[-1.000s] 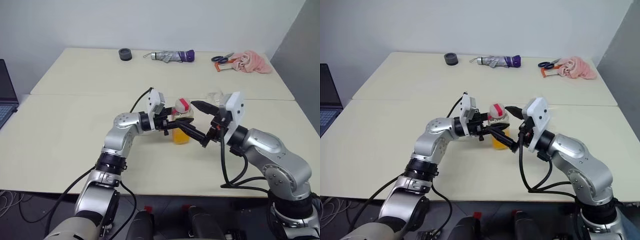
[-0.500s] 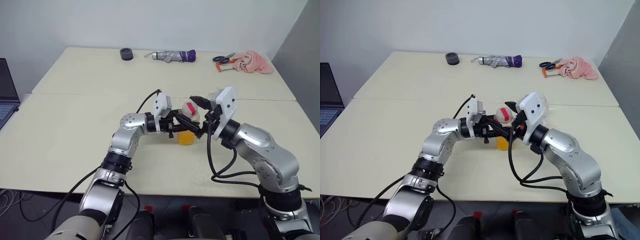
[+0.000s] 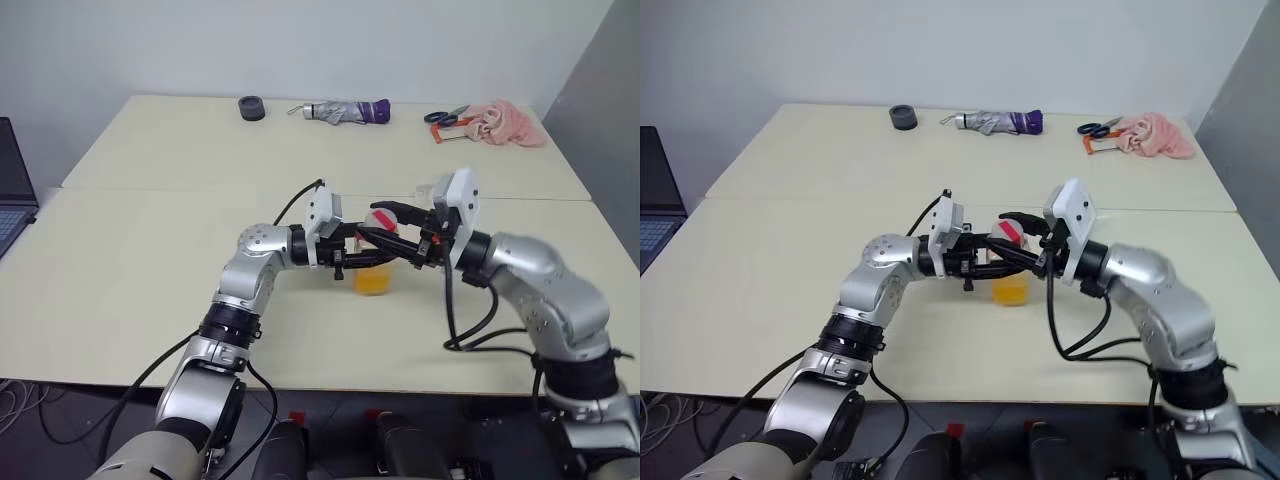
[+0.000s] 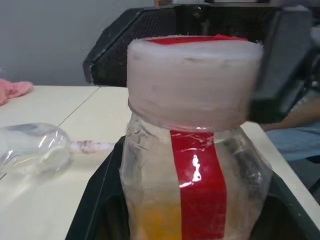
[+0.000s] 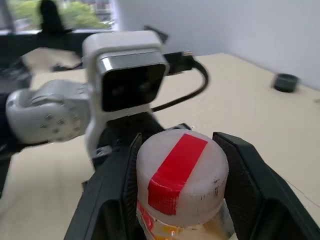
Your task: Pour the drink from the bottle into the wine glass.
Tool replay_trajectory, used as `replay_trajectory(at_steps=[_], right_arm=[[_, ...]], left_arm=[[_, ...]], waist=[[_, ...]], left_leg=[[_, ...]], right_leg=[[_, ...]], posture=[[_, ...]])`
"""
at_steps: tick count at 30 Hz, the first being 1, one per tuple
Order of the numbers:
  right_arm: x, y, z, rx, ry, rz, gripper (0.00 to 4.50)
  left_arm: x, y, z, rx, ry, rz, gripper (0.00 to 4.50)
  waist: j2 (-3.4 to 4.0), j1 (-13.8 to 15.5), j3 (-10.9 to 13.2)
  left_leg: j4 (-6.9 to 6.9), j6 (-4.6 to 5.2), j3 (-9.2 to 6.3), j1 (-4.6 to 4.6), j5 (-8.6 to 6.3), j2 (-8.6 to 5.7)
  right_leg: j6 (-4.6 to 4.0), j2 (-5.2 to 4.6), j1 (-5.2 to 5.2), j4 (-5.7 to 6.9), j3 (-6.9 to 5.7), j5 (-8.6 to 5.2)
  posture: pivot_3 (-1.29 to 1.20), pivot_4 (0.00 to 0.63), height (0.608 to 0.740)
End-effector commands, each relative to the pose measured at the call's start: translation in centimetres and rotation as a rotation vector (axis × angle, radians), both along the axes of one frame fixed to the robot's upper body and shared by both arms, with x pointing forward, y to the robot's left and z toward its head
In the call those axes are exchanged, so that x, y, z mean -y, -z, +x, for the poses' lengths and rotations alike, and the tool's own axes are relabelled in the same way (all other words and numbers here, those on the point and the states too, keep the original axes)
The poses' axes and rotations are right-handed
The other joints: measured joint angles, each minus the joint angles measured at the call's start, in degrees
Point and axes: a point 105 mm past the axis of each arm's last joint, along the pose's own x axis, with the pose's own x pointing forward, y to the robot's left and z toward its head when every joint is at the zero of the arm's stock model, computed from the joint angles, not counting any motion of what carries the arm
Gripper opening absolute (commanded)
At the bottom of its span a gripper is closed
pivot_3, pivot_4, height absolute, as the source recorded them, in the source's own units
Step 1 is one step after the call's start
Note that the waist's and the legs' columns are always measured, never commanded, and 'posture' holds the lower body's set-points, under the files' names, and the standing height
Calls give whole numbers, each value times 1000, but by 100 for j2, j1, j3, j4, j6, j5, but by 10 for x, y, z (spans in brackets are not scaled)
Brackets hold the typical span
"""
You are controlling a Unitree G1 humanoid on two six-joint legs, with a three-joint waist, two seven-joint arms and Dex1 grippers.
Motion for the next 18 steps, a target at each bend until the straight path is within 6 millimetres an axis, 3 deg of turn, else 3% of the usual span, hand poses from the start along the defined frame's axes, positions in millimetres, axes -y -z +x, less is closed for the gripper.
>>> replay_trajectory(at_steps=[1,3,7,10,13,18], right_arm=[[-16,-1,-8,12,-173,-34,1950],[-11,1,-5,-2,-153,-32,1950],[7,-10,1,27,12,88,3343],[14,-21,-15,32,110,209,4325],[11,-14,-28,13,200,244,4354],[8,-5,-15,85,479,251,4354]], left_arm=[[3,-18,-6,40,44,-28,1887],[3,-19,-4,44,25,-36,1887],[1,-21,-1,37,-22,-64,1868],[1,-23,2,39,-55,-77,1868],[0,-26,6,30,-85,-104,1868],[2,-24,11,50,-102,-92,1851]], waist=[[0,-4,0],[0,8,0],[0,36,0],[0,49,0],[0,42,0],[1,-2,0]], left_leg=[[0,0,0,0,0,5],[0,0,-6,-2,0,9],[1,0,-8,-14,0,9],[3,0,-12,-19,0,10],[4,0,-11,-19,0,10],[5,-1,-2,-8,1,-2]], right_leg=[[-1,7,0,0,0,0],[-4,12,0,1,-5,-2],[-4,-3,-5,-2,-5,-2],[-4,-21,-5,0,-6,-2],[-2,-26,-5,-1,-1,-2],[0,-8,-4,5,3,-3]], posture=[[0,150,740],[0,150,740],[0,150,740],[0,150,740],[0,150,740],[0,150,740]])
